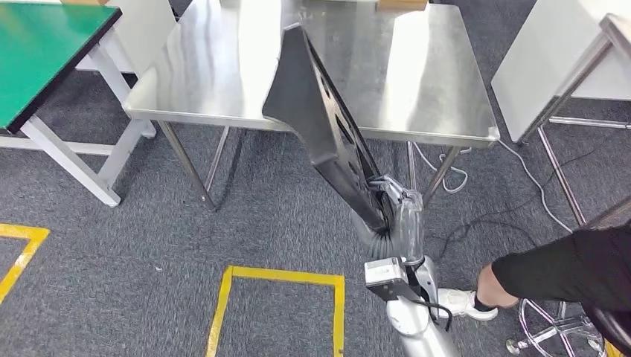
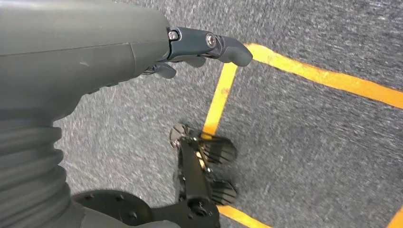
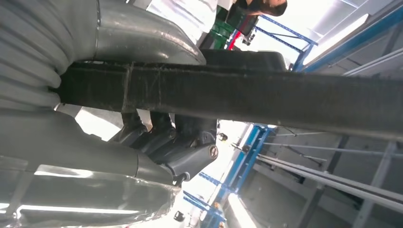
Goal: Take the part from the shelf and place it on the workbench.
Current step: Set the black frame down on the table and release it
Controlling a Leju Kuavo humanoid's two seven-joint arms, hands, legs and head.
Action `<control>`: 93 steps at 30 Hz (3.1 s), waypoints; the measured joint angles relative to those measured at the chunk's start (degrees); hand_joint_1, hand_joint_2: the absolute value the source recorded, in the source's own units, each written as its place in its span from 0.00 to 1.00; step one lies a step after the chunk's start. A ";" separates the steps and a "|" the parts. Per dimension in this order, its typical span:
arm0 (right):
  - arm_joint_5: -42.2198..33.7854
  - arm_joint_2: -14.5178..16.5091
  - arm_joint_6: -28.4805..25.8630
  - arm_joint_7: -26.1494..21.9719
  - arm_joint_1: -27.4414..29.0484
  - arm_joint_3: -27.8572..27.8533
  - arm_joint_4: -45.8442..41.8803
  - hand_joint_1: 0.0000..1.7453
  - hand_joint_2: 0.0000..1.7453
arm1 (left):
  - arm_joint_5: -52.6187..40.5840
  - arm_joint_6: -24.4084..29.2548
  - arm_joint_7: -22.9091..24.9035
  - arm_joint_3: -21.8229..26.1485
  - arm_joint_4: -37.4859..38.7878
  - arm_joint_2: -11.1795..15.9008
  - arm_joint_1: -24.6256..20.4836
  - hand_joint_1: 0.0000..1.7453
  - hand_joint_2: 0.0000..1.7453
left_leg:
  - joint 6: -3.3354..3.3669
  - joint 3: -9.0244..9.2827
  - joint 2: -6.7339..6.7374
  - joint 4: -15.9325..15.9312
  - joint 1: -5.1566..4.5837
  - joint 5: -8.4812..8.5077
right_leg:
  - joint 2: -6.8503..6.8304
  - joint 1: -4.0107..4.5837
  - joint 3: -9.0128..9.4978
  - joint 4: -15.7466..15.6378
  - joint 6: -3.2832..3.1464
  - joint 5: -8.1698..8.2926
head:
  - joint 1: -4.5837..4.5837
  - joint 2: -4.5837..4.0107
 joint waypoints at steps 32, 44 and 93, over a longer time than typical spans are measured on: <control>0.07 -0.46 -0.92 0.30 0.26 0.83 0.14 0.89 1.00 | -0.51 -0.13 -0.37 0.01 -0.01 -0.07 -0.09 0.00 1.00 | -0.70 -1.19 0.37 4.48 1.03 -0.35 | -0.16 -0.86 -0.51 0.75 0.28 0.66 | 0.21 0.00; 0.71 0.12 -0.62 0.95 -0.13 1.10 0.60 0.89 1.00 | 0.09 0.33 0.26 0.30 0.02 0.11 0.08 0.00 1.00 | 1.19 -8.25 0.64 0.58 0.28 5.83 | 0.77 0.57 7.85 0.17 0.64 -5.95 | -0.13 0.00; 30.48 12.04 -0.82 20.69 -34.60 20.42 44.53 0.89 1.00 | -2.87 1.84 -1.55 1.40 0.16 -0.98 -0.99 0.00 1.00 | 1.59 -0.84 0.06 -0.81 -0.33 0.56 | 0.76 0.75 -1.90 -0.34 0.91 3.17 | -0.07 0.00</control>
